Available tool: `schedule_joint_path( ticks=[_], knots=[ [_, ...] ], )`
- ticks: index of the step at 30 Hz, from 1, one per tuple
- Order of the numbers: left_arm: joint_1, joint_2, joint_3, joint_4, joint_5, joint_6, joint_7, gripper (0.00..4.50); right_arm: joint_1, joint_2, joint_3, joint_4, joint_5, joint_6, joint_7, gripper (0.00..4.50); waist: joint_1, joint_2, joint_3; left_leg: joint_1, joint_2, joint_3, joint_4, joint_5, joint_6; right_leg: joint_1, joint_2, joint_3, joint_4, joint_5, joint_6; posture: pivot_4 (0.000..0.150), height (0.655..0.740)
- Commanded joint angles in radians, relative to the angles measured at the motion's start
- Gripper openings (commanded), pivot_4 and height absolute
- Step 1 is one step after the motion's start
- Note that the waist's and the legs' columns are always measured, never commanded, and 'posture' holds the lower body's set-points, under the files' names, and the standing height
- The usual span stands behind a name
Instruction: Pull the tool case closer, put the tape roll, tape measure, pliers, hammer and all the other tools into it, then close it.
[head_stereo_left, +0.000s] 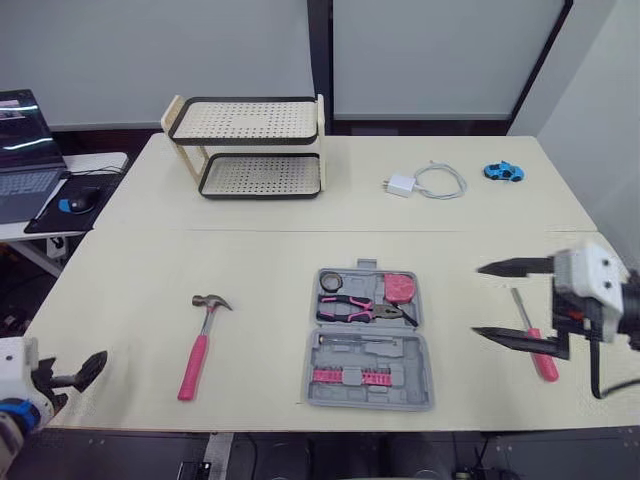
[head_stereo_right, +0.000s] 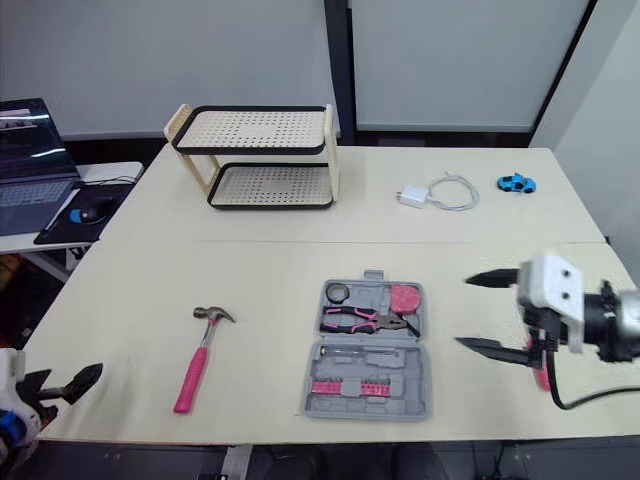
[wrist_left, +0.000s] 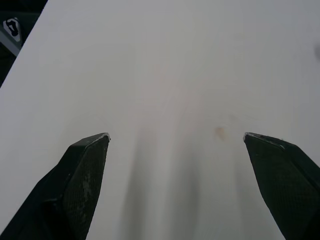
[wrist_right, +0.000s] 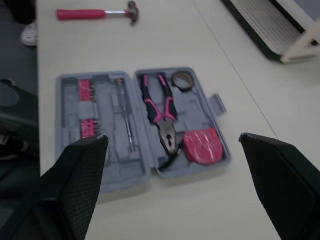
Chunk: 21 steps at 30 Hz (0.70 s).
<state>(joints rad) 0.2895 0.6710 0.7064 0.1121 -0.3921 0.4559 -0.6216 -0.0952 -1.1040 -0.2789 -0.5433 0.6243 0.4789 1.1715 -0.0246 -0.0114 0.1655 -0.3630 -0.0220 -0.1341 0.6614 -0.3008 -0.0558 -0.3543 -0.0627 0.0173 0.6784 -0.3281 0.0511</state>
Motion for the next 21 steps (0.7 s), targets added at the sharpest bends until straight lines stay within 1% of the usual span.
schedule_joint_path(
  ticks=[1,4,6,9,12,16,18,21],
  knots=[
    [0.04,-0.012,0.026,-0.105,-0.035,0.022,0.003,4.48,-0.128,-0.002,0.103,0.017,0.017,0.008,0.042,4.5,0.001,0.0,0.0,0.0,0.0,0.0,0.0,0.0,0.0,0.0,0.0,0.0,0.0,0.0,0.0,0.15,0.74],
    [0.076,-0.036,0.02,-0.194,-0.06,0.052,0.008,4.48,-0.208,0.015,0.173,0.042,0.004,0.012,0.06,4.5,0.002,-0.001,0.0,-0.001,0.0,0.0,0.0,0.0,0.0,0.0,-0.001,0.0,-0.001,0.0,0.0,0.15,0.74],
    [0.087,-0.075,-0.002,-0.298,-0.101,0.101,0.032,4.48,-0.234,0.028,0.212,0.052,-0.01,0.005,0.069,4.5,0.002,-0.001,0.001,-0.001,-0.001,0.0,0.0,0.0,0.0,-0.001,-0.001,0.0,-0.001,0.0,0.0,0.15,0.74],
    [0.078,-0.133,-0.049,-0.428,-0.131,0.161,0.09,4.48,-0.251,0.042,0.244,0.044,-0.022,0.009,0.066,4.5,0.004,-0.001,0.001,-0.001,-0.001,0.001,0.0,0.0,0.0,-0.001,-0.002,0.0,-0.001,0.0,0.0,0.15,0.74],
    [0.045,-0.179,-0.132,-0.52,-0.123,0.214,0.165,4.48,-0.264,0.048,0.256,0.019,-0.018,0.029,0.049,4.5,0.004,-0.001,0.001,-0.001,-0.001,0.0,0.0,0.0,0.0,-0.001,-0.002,0.0,0.0,0.0,0.0,0.15,0.74],
    [-0.021,-0.214,-0.231,-0.555,-0.085,0.283,0.267,4.48,-0.28,0.053,0.258,0.001,-0.008,0.055,0.033,4.5,0.004,-0.001,0.001,-0.001,-0.001,0.0,0.0,0.0,0.0,-0.001,0.003,-0.001,0.0,0.0,0.0,0.15,0.74],
    [-0.06,-0.227,-0.265,-0.542,-0.059,0.306,0.318,4.48,-0.281,0.052,0.258,-0.004,-0.008,0.062,0.033,4.5,0.004,-0.001,0.001,-0.001,-0.001,0.0,0.0,0.0,0.0,0.0,0.004,-0.001,0.0,0.0,0.0,0.15,0.74],
    [-0.12,-0.237,-0.325,-0.51,-0.029,0.332,0.358,4.48,-0.275,0.049,0.254,-0.009,-0.007,0.07,0.031,4.5,0.004,-0.001,0.001,-0.001,-0.001,0.0,0.0,0.0,0.0,-0.001,0.004,-0.001,0.0,0.0,0.0,0.15,0.74]
  ],
)
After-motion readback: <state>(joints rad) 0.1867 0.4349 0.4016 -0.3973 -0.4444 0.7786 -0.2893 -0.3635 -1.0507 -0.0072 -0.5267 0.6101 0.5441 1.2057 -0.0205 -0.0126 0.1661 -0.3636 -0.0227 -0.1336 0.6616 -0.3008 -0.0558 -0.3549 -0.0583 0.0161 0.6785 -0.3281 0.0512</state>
